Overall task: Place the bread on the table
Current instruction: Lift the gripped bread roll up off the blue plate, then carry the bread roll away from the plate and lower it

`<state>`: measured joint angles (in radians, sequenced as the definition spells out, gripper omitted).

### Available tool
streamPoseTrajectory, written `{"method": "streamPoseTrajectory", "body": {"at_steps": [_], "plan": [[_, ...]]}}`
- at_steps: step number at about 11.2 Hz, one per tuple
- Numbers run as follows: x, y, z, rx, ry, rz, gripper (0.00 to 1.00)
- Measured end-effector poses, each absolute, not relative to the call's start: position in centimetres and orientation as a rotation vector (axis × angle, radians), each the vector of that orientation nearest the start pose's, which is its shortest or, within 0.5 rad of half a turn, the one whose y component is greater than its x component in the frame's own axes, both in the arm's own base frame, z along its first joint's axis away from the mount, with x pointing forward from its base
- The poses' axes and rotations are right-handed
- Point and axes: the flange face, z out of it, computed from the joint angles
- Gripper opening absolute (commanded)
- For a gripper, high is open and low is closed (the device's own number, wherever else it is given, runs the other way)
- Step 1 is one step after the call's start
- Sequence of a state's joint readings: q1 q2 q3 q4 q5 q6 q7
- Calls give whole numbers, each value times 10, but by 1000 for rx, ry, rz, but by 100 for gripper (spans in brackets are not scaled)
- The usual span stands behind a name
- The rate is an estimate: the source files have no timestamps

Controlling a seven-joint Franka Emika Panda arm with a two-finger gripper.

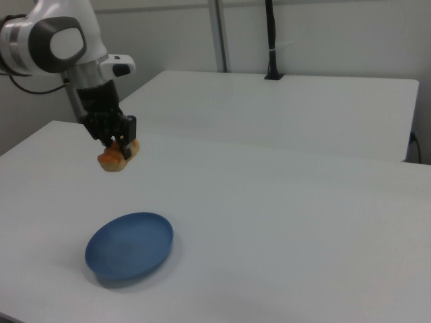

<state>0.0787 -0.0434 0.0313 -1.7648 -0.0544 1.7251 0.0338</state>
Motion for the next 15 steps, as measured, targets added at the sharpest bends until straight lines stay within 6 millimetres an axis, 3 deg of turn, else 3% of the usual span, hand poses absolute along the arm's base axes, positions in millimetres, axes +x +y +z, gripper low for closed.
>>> {"method": "streamPoseTrajectory", "body": {"at_steps": [3, 6, 9, 15], "plan": [[585, 53, 563, -3191, -117, -24, 41], [633, 43, 543, -3190, -83, -84, 41], [673, 48, 503, -3177, -94, -226, 41], [725, 66, 420, -3142, -31, -392, 41]]}}
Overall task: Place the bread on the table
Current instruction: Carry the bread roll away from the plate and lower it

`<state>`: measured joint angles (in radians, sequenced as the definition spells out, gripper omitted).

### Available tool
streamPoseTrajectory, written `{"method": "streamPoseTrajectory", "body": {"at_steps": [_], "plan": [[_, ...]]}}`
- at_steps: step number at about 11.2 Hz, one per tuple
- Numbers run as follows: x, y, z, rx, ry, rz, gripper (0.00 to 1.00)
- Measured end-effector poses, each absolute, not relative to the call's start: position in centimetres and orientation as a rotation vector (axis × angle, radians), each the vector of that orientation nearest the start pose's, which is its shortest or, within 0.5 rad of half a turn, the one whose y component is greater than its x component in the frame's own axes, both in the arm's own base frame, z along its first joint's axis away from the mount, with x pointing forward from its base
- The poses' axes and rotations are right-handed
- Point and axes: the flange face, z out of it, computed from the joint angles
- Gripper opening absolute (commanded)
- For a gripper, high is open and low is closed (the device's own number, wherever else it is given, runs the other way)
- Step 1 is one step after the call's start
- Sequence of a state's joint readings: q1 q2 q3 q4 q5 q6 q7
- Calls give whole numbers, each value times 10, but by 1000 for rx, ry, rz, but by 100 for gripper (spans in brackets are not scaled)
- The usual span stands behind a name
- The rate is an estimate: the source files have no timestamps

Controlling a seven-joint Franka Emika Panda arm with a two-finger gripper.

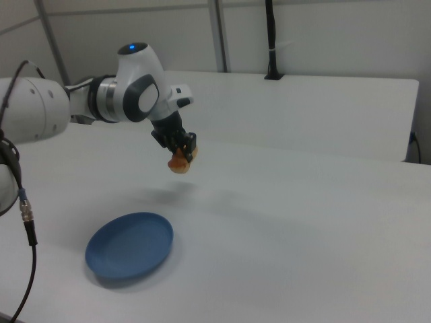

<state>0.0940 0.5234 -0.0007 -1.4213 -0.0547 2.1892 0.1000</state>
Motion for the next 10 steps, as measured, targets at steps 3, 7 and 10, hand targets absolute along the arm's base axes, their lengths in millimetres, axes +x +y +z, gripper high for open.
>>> {"method": "streamPoseTrajectory", "body": {"at_steps": [3, 7, 10], "plan": [[736, 80, 383, -3129, -27, -423, 41], [746, 82, 347, -3113, -28, -480, 42], [749, 83, 334, -3107, -30, -504, 48]]}}
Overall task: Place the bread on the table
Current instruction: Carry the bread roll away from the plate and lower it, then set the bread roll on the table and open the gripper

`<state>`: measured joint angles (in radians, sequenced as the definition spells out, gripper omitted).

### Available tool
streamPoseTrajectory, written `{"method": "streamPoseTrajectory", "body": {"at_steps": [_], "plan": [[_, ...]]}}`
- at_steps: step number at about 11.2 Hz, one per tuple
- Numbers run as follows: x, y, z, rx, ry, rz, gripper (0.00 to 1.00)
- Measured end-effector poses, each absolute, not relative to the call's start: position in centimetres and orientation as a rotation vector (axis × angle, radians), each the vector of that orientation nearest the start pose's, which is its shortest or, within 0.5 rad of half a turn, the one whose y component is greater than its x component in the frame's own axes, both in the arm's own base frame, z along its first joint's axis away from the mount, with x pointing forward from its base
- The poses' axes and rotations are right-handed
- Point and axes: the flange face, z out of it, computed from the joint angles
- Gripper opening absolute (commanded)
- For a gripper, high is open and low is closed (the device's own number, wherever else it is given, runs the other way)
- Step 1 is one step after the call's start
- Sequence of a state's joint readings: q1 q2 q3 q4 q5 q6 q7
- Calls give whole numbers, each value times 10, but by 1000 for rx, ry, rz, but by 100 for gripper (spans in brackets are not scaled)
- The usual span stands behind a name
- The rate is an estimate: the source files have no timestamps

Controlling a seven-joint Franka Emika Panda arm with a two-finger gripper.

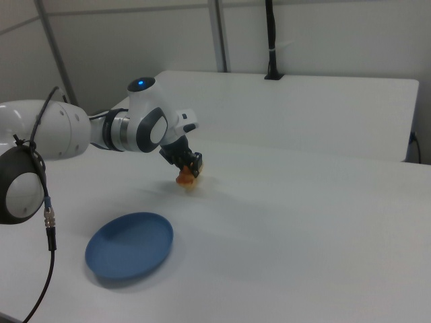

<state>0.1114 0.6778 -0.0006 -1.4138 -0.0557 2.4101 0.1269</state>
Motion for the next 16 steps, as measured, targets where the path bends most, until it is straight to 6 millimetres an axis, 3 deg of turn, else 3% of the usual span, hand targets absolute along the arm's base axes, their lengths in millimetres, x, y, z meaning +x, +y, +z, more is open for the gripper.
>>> {"method": "streamPoseTrajectory", "body": {"at_steps": [1, 5, 16], "plan": [[750, 83, 331, -3106, -31, -506, 51], [750, 82, 325, -3109, -28, -497, 100], [752, 82, 330, -3117, -44, -517, 100]]}}
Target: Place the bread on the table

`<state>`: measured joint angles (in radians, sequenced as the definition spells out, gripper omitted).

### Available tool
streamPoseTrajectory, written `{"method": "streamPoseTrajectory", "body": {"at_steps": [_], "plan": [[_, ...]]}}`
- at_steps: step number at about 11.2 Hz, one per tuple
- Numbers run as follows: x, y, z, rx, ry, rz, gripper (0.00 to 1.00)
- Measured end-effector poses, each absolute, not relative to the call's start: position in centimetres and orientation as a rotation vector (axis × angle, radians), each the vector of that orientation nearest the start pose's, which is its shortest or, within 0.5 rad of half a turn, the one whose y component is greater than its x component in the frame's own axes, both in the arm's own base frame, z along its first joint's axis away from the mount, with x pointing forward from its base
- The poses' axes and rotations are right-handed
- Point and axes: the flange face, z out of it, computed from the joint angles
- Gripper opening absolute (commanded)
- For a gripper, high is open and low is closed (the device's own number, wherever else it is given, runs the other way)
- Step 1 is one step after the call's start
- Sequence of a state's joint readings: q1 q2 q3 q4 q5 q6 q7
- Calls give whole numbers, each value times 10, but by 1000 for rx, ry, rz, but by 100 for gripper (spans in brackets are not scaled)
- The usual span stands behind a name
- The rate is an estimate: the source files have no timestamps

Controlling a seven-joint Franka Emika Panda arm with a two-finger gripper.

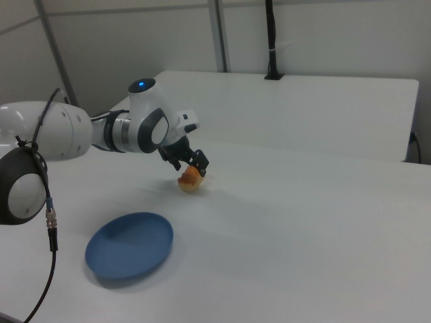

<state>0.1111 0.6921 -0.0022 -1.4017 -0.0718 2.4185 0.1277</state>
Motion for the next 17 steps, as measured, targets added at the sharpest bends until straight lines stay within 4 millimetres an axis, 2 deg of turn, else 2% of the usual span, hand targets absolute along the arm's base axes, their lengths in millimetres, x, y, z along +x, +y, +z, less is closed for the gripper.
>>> {"method": "streamPoseTrajectory", "body": {"at_steps": [2, 3, 5, 6, 9, 12, 15, 17], "plan": [[753, 82, 334, -3118, -48, -531, 100], [755, 82, 343, -3117, -52, -554, 100], [752, 80, 376, -3104, -50, -616, 100], [744, 79, 395, -3107, -51, -617, 100], [697, 73, 454, -3184, -54, -411, 100], [642, 63, 513, -3227, -39, -216, 100], [578, 53, 545, -3241, -97, -122, 100], [546, 40, 566, -3250, -72, -42, 100]]}}
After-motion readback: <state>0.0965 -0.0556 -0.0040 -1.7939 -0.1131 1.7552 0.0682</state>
